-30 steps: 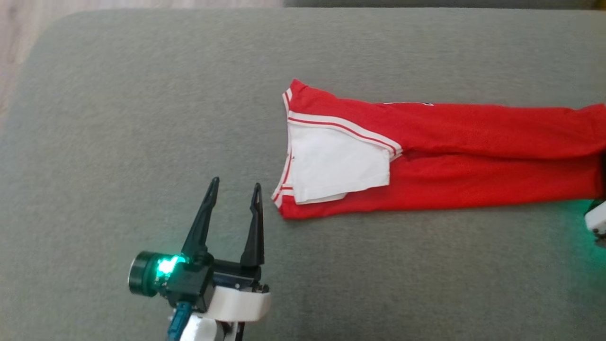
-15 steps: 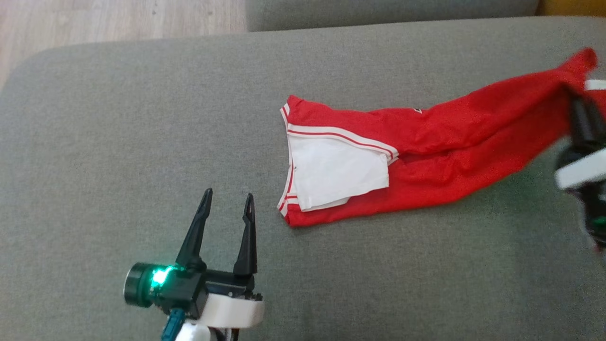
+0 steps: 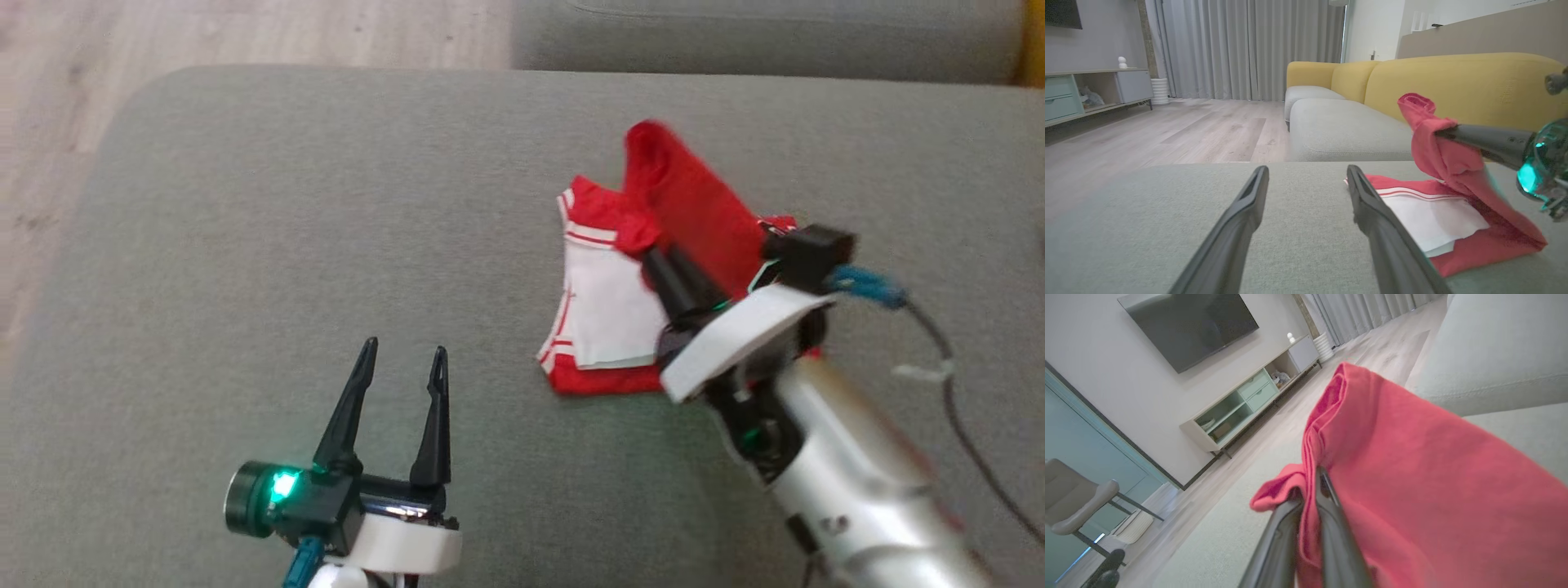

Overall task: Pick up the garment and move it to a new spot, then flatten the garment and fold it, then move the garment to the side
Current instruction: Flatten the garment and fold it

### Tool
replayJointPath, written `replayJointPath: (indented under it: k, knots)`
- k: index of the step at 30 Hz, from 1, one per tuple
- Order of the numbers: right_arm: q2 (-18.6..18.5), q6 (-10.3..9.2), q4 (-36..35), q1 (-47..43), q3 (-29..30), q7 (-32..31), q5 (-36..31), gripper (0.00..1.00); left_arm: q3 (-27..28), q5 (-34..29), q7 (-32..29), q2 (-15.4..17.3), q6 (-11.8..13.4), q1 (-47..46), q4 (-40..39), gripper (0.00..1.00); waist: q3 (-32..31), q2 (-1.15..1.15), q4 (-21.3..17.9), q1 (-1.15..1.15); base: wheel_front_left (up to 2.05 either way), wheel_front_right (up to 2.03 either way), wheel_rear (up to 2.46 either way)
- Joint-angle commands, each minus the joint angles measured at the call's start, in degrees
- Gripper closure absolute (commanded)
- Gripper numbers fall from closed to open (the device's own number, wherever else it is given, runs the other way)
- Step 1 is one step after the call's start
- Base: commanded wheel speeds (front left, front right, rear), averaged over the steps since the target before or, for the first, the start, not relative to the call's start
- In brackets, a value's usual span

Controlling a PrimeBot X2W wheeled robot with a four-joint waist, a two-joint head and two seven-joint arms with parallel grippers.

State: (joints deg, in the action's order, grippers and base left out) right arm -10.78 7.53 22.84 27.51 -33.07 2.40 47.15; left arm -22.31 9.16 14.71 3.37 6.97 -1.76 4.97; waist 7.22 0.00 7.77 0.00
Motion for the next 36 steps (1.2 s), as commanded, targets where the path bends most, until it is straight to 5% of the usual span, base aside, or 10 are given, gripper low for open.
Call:
replayJointPath:
  k: [1,3,4,5,15,23,30,36]
  knots:
    - [3.1,-0.04,0.8,0.6,-0.7,-0.1,-1.5,1.0,1.6,0.4,0.3,-0.4,-0.3,-0.4,-1.4,0.0,-0.7,0.0,2.2,0.0,0.0,0.0,0.0]
    - [5.1,-0.04,3.7,0.6,-1.8,-0.6,-2.3,1.0,1.4,0.5,0.3,-0.4,-0.4,-0.3,-1.2,0.0,-0.8,0.0,3.3,0.0,0.0,0.0,0.0]
    - [6.3,-0.04,6.6,1.0,-2.1,0.0,-3.2,0.76,1.3,0.7,0.3,-0.5,-0.4,-0.4,-1.2,0.0,-0.8,0.0,3.9,0.0,0.0,0.0,0.0]
    - [6.7,-0.04,8.0,1.2,-2.0,0.6,-3.6,0.0,1.3,0.8,0.3,-0.5,-0.3,-0.4,-1.3,0.0,-0.8,0.0,4.1,0.0,0.0,0.0,0.0]
    - [7.8,-0.04,8.1,2.2,-0.1,9.0,-1.1,0.0,2.3,1.3,0.3,-0.5,1.1,0.2,-1.5,0.0,-1.1,0.0,2.0,0.0,0.0,0.0,0.0]
    - [-1.3,-0.04,-1.9,-7.6,7.1,12.5,-4.4,0.0,5.7,2.0,0.3,-0.5,1.7,3.7,-2.5,0.0,-5.9,0.0,-3.3,0.0,0.0,0.0,0.0]
    - [-3.9,-0.04,-11.4,-20.8,17.8,12.6,-16.0,0.0,8.4,0.8,0.3,-0.5,1.0,8.4,-3.9,0.0,-8.6,0.0,-7.3,0.0,0.0,0.0,0.0]
    - [-3.3,-0.04,-13.9,-30.3,19.7,12.6,-25.0,0.0,10.7,1.6,0.3,-0.5,0.5,12.1,-3.3,0.0,-11.3,0.0,-8.4,0.0,0.0,0.0,0.0]
